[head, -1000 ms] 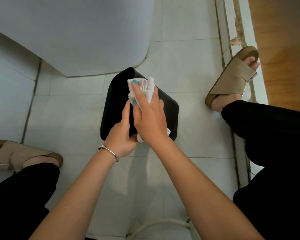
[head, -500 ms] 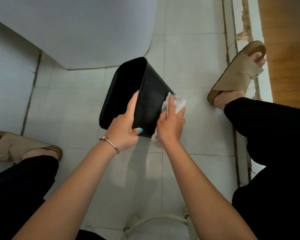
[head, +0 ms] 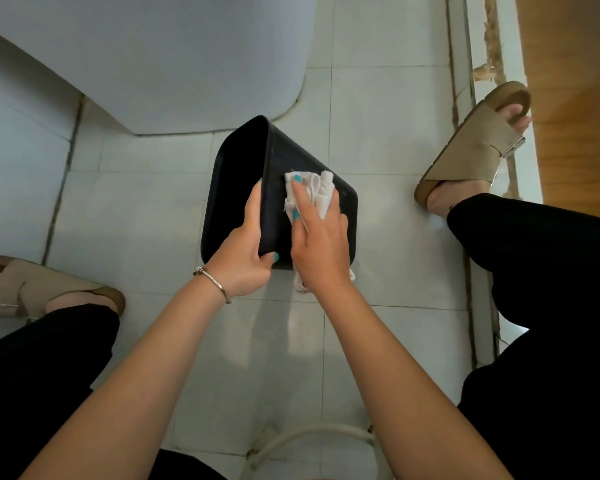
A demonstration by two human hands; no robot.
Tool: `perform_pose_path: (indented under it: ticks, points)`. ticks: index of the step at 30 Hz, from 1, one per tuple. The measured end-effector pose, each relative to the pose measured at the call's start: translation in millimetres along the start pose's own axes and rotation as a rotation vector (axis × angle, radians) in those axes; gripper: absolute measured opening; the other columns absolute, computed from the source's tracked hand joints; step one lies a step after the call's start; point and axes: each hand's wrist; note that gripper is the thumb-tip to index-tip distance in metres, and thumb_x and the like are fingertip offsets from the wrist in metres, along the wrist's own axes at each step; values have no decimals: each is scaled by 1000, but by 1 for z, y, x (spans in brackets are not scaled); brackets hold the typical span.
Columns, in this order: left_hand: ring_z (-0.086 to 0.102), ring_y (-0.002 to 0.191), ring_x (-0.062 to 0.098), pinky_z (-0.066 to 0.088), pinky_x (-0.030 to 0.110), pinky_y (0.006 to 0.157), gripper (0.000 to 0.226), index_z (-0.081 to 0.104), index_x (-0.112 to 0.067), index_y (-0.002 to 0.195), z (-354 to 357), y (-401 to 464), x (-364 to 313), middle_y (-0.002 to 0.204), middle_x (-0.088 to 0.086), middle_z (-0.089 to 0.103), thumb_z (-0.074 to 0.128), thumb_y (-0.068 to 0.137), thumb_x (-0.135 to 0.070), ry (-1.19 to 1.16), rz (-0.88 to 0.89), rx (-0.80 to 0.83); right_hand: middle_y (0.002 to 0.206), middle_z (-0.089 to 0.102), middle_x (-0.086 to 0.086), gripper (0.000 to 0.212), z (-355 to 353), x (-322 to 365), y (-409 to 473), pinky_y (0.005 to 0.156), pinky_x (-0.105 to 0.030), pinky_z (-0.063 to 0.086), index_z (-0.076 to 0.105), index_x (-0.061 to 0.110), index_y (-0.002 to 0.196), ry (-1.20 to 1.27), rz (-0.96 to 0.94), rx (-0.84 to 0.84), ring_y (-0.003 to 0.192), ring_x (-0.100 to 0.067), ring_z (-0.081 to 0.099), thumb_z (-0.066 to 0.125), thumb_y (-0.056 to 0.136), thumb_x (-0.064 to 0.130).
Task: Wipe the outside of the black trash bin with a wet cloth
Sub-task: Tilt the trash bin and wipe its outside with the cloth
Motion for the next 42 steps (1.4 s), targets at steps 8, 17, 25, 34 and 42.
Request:
perform_pose_path:
  ticks: [8, 17, 25, 34, 42]
  points:
    - [56, 92, 24, 49, 44, 93, 108, -14, -33, 150, 8, -1, -12, 129, 18, 54, 65, 84, 0, 23, 7, -28, 152, 25, -7, 52, 2, -39, 7, 92, -42, 52, 24, 44, 150, 23, 318, 15, 110, -24, 45, 37, 103, 28]
    - [62, 85, 12, 49, 19, 73, 109, -18, -24, 149, 2, -2, -13, 111, -3, 56, 68, 83, -10, -10, -6, 10, 157, 20, -2, 49, -8, 31, -42, 90, -30, 43, 35, 45, 146, 208, -46, 78, 108, -20, 36, 33, 99, 31]
    - [62, 91, 18, 52, 25, 77, 109, -24, -21, 147, 2, -5, -19, 115, 3, 56, 65, 85, -6, -29, -49, 46, 152, 31, 2, 49, -8, 6, -41, 86, -29, 44, 47, 46, 138, 247, -170, 71, 101, -22, 42, 44, 97, 20]
    - [45, 110, 7, 39, 20, 89, 103, -8, -25, 151, 3, -9, -11, 129, -6, 40, 64, 84, 5, -108, -93, -36, 157, 24, -5, 52, 11, -44, -31, 81, -27, 42, 42, 44, 143, 73, 34, 6, 104, -23, 42, 41, 99, 17]
    - [37, 132, 13, 33, 21, 102, 103, -7, -25, 151, 6, -9, -15, 148, -4, 30, 65, 84, 6, -136, -77, -14, 146, 36, -1, 44, 10, -92, -6, 84, -20, 48, 34, 47, 144, 101, 397, 9, 108, -12, 44, 40, 103, 34]
Point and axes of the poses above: each hand's wrist, its own y-axis towards the middle knuckle, its own z-axis out of the palm, x = y × z
